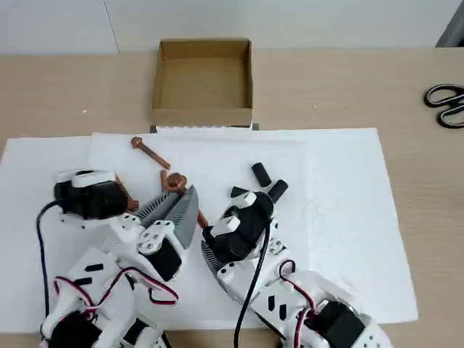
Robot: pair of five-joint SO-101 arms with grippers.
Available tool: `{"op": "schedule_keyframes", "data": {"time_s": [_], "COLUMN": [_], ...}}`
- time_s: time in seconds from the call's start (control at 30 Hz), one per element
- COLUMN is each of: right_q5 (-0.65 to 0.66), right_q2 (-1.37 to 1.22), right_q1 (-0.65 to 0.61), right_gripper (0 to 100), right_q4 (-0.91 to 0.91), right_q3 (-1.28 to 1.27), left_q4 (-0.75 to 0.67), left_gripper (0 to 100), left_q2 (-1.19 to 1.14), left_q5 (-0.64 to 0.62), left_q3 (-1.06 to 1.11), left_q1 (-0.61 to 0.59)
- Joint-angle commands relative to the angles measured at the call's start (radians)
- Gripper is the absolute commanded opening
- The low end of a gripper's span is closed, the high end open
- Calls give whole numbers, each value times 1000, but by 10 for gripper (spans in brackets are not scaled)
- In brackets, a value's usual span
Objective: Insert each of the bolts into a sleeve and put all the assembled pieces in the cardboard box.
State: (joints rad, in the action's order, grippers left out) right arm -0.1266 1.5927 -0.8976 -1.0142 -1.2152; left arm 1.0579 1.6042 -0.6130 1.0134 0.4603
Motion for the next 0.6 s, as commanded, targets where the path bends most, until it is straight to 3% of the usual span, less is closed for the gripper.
{"op": "schedule_keyframes", "data": {"time_s": [0.0,0.57], "right_q5": [11,34], "right_q2": [12,12], "right_q1": [-8,-7], "right_gripper": [2,2], "right_q4": [27,77], "right_q3": [14,34], "left_q4": [-29,-25], "left_gripper": [6,6], "left_q2": [6,5], "left_q5": [-5,-3], "left_q3": [4,53], "left_q1": [8,9]}}
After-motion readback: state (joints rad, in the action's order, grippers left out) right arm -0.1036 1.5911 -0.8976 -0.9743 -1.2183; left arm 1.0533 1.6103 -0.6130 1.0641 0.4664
